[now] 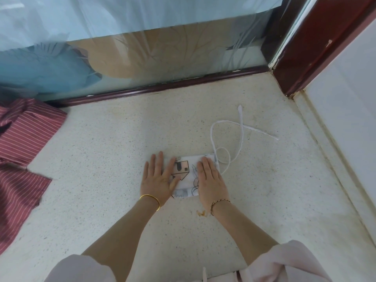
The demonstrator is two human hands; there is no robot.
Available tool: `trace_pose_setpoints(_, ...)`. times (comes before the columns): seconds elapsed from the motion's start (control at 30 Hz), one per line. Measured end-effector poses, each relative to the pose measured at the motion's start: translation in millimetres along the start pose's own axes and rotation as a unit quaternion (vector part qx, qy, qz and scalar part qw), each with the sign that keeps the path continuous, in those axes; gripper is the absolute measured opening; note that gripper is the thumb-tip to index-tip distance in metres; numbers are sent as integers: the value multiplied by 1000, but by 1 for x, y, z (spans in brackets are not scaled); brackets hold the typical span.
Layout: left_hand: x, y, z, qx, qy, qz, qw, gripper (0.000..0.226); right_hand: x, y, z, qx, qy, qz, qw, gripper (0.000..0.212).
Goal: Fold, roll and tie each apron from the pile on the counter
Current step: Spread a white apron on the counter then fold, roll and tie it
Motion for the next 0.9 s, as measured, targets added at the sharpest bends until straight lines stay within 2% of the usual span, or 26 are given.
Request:
trace_pose_setpoints(0.1,-16,-8,-1,-2,-9,25,1000,74,0,-2,2,-2,0,12,1000,69)
trace_pose_setpoints(0.17,-12,-23,-3,41,2,70,997,73,0,-3,4,-4,1,12,1000,68)
trace_pose_setpoints(0.2,-5,-33,-3,83,24,62,994,69,1,-4,6,-2,0,16,1000,67)
trace_pose_setpoints(0.27,9,-35,-6,179,136,40,974,47,3,-9,7,0,-3,30,1000,63)
trace_pose_setpoints(0.3,14,-33,-8,190,186,19,964,42,4,-12,9,-5,-4,40,999,62)
trace_pose_setpoints(0.37,20,-27,-10,102,210,-24,972,52,7,-18,10,-9,-7,68,998,60)
trace_pose_setpoints(0.43,20,-23,-8,20,193,-1,981,69,9,-23,8,-6,-11,113,994,58)
trace_pose_setpoints(0.53,19,-29,1,-29,185,19,982,76,13,-27,5,-3,-42,129,991,44)
trace_pose_setpoints(0.6,18,-33,7,-51,188,14,981,72,16,-30,4,-26,-65,103,992,48)
trace_pose_setpoints(0.7,15,-34,9,-54,212,16,976,55,18,-32,3,-86,-74,3,993,77)
trace_pose_setpoints(0.77,13,-36,7,-38,226,-8,973,45,13,-31,0,-114,-66,-67,989,88)
trace_pose_setpoints(0.83,11,-37,6,-32,227,-42,973,37,8,-27,-1,-84,-58,-106,989,86)
trace_pose_setpoints(0.9,9,-40,7,-35,224,-59,972,30,9,-24,4,-12,-69,-116,991,58)
Point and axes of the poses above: each hand's wrist, its own z-axis towards the middle knuckle, its own y-axis out of the palm, x = y × z, the point moved 2 cm from there along z, towards the middle knuckle, and after that the axes turned 8 degrees about z, right-handed, at the moved point
